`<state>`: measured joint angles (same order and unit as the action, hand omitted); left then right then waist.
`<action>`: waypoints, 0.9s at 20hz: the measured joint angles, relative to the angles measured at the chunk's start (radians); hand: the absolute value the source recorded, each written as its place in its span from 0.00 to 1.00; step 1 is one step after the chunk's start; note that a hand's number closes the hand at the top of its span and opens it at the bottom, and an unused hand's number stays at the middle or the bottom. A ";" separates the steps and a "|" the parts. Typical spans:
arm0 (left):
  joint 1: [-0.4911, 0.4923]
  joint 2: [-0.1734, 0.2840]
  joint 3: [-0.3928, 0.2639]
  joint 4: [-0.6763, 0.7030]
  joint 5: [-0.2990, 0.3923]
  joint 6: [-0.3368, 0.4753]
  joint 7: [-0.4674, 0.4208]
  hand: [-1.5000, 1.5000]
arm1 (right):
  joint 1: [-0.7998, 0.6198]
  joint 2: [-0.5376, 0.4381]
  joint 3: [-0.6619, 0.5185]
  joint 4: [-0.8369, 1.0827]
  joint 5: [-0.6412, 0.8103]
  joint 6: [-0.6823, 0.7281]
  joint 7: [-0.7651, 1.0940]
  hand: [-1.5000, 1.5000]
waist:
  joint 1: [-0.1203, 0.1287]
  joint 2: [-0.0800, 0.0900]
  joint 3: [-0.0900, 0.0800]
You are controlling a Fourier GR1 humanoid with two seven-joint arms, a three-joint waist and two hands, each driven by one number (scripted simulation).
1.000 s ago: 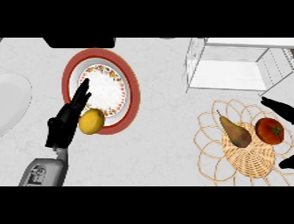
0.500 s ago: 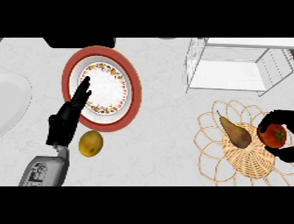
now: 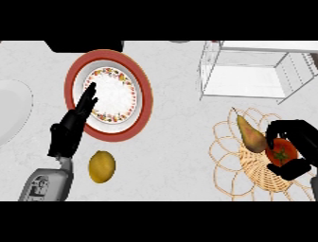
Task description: Pick the tomato from the placemat and place it in the tiered shelf
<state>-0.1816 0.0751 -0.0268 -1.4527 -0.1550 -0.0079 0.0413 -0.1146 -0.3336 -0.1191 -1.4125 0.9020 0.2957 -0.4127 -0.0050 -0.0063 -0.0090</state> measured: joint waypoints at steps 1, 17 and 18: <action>0.002 -0.002 -0.001 0.000 0.000 0.002 0.002 0.50 | 0.004 0.046 0.018 -0.019 0.023 -0.008 0.073 1.00 | 0.000 -0.003 -0.002; -0.008 0.007 0.007 0.012 0.010 -0.014 0.009 0.50 | -0.129 0.326 0.522 -0.435 -0.021 -0.363 1.100 1.00 | 0.016 -0.010 0.005; -0.004 0.006 0.006 0.011 0.010 -0.015 0.006 0.50 | -0.158 0.327 0.557 -0.461 0.003 -0.380 1.176 1.00 | 0.016 -0.009 0.005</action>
<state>-0.1856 0.0814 -0.0211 -1.4413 -0.1450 -0.0231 0.0477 -0.2726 -0.0063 0.4374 -1.8735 0.9051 -0.0847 0.7634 0.0112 -0.0151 -0.0040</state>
